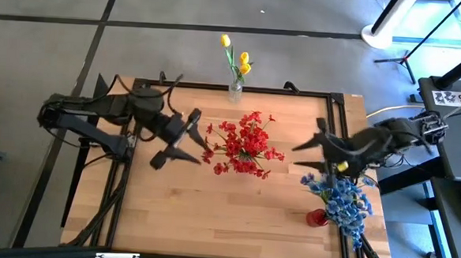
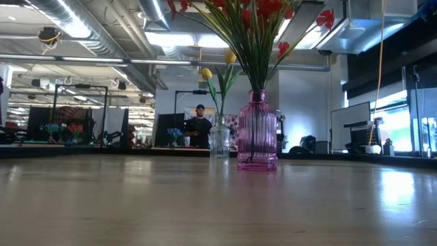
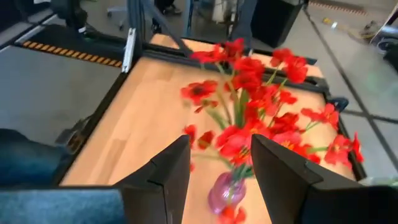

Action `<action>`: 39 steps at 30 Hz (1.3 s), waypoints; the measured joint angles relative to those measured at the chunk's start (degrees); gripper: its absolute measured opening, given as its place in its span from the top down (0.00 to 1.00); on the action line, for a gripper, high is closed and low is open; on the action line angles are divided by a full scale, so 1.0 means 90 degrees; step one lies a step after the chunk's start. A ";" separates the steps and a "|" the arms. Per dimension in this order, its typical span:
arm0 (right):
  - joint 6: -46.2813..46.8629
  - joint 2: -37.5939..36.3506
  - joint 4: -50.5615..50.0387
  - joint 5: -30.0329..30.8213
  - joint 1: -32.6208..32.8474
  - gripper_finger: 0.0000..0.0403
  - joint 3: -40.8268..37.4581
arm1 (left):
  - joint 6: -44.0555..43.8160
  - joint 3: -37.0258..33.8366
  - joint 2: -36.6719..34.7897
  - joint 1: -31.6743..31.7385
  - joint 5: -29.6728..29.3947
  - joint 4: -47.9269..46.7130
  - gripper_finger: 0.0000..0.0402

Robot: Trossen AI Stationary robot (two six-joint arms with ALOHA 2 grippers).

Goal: Sort flowers into vase by color
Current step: Return to Home Position

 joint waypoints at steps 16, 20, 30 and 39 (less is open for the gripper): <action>-0.1196 -0.1438 0.2964 -0.0607 -0.2780 0.58 -0.2668 | -0.0138 -0.2599 -0.1962 0.1820 0.0036 0.0834 0.52; -0.1162 -0.2223 0.3275 -0.0115 -0.2755 0.58 -0.3379 | -0.0140 -0.3395 -0.2632 0.1960 0.0046 0.1393 0.52; -0.0376 -0.4500 0.3623 0.0400 -0.2759 0.58 -0.5230 | -0.0938 -0.5445 -0.3665 0.2011 -0.0035 0.3293 0.52; 0.0008 -0.6051 0.3640 0.0581 -0.2759 0.58 -0.6291 | -0.1214 -0.6390 -0.4496 0.1815 -0.0857 0.3441 0.52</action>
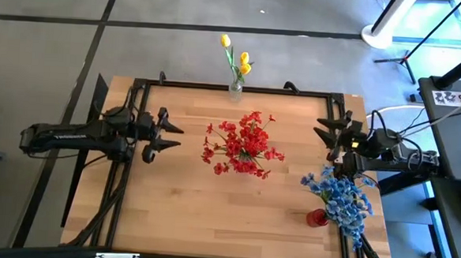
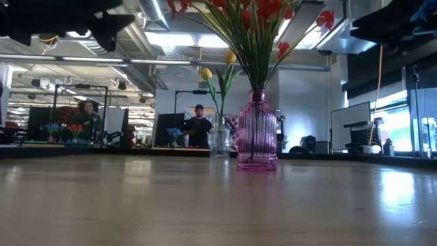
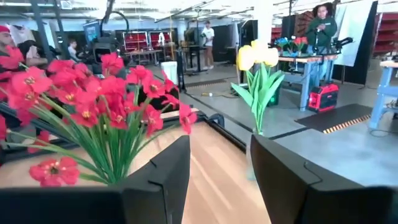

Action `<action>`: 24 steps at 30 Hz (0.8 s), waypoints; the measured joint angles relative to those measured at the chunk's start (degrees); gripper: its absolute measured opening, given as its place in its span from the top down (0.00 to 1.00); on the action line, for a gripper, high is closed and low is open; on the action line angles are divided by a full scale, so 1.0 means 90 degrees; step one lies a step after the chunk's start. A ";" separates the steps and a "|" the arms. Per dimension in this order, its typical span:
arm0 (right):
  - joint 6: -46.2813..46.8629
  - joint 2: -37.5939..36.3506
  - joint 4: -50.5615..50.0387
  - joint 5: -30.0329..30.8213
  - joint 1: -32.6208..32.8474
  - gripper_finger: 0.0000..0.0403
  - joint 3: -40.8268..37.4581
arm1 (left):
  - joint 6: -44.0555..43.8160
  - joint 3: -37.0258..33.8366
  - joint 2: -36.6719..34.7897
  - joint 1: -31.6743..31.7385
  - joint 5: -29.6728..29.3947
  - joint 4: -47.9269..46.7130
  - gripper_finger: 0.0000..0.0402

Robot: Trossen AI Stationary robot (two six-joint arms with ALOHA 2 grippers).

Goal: Sort flowers into vase by color
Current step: Return to Home Position

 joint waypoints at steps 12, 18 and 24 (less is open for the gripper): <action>0.0258 -0.0366 -0.0335 -0.0345 0.0000 0.80 -0.0255 | 0.0353 -0.0047 -0.0311 -0.0869 -0.0978 -0.0242 0.52; 0.0280 -0.0364 -0.0499 -0.0553 0.0000 0.98 -0.0257 | 0.0298 -0.0047 -0.0309 -0.0967 -0.0991 -0.0285 0.52; 0.0287 -0.0365 -0.0117 -0.1191 0.0000 0.98 -0.0402 | 0.0298 -0.0047 -0.0309 -0.1212 -0.0991 -0.0248 0.52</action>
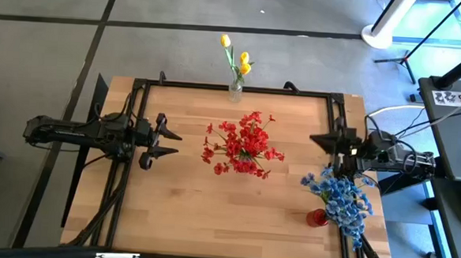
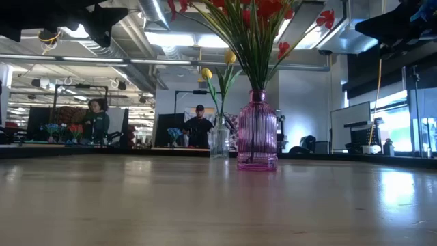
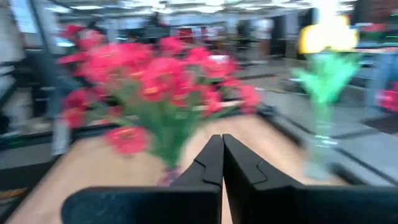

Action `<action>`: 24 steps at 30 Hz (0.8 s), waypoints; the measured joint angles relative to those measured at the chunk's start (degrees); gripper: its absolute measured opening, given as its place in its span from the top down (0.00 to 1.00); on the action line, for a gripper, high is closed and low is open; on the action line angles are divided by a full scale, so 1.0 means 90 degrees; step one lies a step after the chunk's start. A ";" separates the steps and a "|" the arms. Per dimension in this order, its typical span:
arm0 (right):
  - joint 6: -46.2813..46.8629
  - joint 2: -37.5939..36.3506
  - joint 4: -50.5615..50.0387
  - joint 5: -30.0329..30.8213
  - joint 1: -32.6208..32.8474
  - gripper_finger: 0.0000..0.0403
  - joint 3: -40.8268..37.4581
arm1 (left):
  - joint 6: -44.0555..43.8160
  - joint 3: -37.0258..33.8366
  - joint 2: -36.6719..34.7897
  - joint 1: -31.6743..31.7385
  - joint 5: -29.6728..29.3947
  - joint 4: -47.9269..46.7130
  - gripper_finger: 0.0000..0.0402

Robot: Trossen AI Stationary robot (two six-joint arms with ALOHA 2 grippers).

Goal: Sort flowers into vase by color
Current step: Return to Home Position

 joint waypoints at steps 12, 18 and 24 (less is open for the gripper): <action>0.0236 -0.0197 0.1908 -0.1332 0.0005 0.99 -0.1582 | 0.0286 -0.0407 -0.0143 -0.0232 0.0146 0.0455 0.52; 0.0159 -0.0194 0.2687 -0.1782 0.0005 0.99 -0.2114 | 0.0150 -0.1728 -0.0767 -0.0239 0.0653 0.1879 0.52; 0.0353 -0.0183 0.2578 -0.2058 0.0004 0.99 -0.2294 | 0.0250 -0.1736 -0.1306 -0.0244 0.0512 0.1230 0.52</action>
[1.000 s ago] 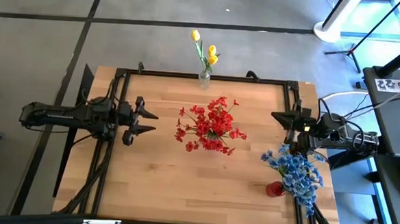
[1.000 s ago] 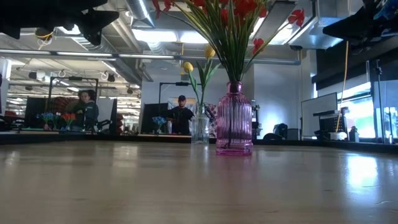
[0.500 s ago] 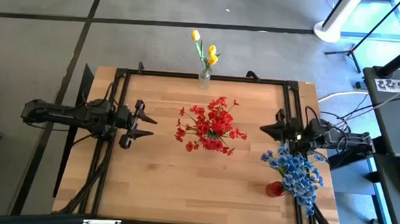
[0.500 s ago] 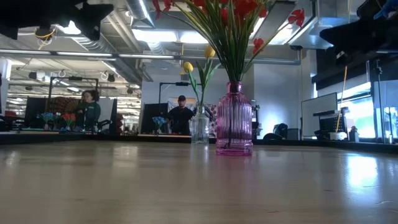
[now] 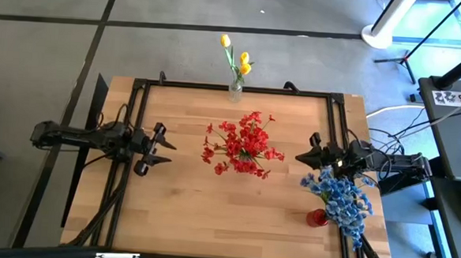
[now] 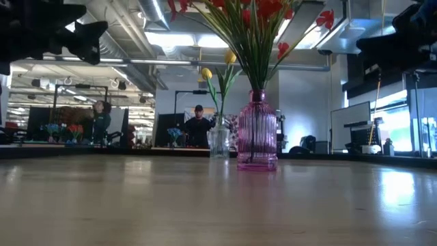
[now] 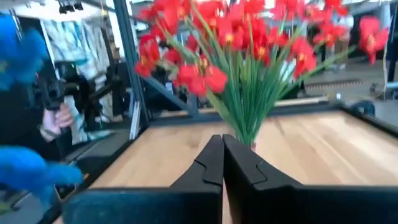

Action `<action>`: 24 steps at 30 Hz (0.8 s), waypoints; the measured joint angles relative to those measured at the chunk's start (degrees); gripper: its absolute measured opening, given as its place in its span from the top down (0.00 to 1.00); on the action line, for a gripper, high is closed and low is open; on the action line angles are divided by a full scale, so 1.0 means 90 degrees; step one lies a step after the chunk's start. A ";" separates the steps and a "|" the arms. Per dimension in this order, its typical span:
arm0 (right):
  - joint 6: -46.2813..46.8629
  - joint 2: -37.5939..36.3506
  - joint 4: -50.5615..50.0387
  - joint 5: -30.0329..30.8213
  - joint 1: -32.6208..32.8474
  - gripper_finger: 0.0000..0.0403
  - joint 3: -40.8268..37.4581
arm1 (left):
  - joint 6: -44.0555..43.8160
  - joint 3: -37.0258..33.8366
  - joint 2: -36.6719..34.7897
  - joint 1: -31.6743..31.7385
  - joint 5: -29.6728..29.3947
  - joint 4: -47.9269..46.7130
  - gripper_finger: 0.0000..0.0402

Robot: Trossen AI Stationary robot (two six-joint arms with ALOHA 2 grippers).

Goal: Sort flowers into vase by color
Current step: Return to Home Position

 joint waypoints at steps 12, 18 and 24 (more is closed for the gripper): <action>-0.0177 0.0057 -0.0387 0.1193 -0.0004 0.94 -0.0012 | -0.0150 0.0007 -0.1329 0.0309 -0.0023 -0.1850 0.52; -0.0179 0.0098 -0.0375 0.1208 -0.0004 0.94 -0.0017 | -0.0134 0.0005 -0.1327 0.0333 0.0131 -0.1946 0.52; -0.0177 0.0092 -0.0375 0.1188 -0.0004 0.94 -0.0022 | 0.0078 0.0005 -0.1255 0.0333 -0.0479 -0.2132 0.52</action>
